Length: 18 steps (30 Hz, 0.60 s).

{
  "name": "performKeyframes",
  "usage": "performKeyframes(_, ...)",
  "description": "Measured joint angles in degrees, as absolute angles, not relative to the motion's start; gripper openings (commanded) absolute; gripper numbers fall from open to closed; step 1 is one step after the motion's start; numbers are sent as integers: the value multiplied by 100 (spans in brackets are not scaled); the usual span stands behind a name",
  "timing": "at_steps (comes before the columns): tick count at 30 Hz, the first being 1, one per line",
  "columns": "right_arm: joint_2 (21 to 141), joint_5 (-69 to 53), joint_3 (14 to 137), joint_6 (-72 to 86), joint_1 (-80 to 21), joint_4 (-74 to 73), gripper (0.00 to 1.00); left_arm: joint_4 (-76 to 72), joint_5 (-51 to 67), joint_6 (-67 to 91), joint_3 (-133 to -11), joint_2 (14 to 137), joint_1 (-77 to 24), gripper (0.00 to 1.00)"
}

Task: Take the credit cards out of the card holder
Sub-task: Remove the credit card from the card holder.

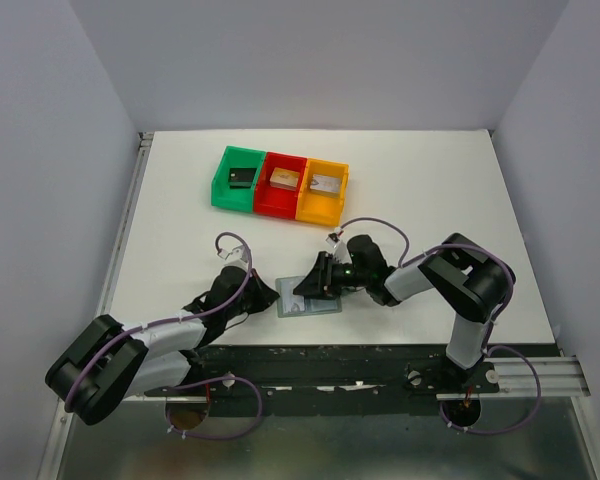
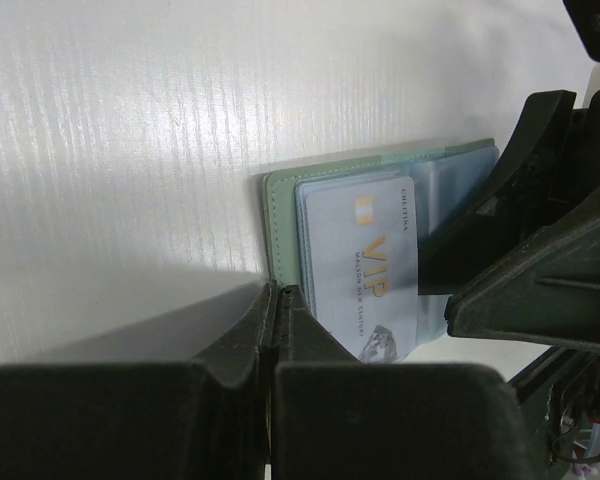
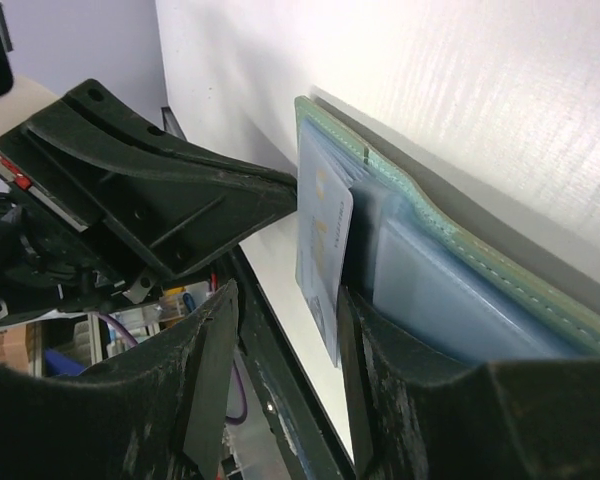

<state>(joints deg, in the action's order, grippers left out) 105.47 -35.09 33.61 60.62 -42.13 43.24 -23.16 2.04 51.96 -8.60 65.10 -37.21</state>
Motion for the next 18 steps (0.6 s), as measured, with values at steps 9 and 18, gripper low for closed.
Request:
performKeyframes(9,10750,-3551,3430,6222,-4213,4619,51,-2375,211,5203,-856,6547,-3754,0)
performKeyframes(18,11021,-3806,3660,6302,-4191,4663,51,-2510,217,5201,-856,6650,-3763,0)
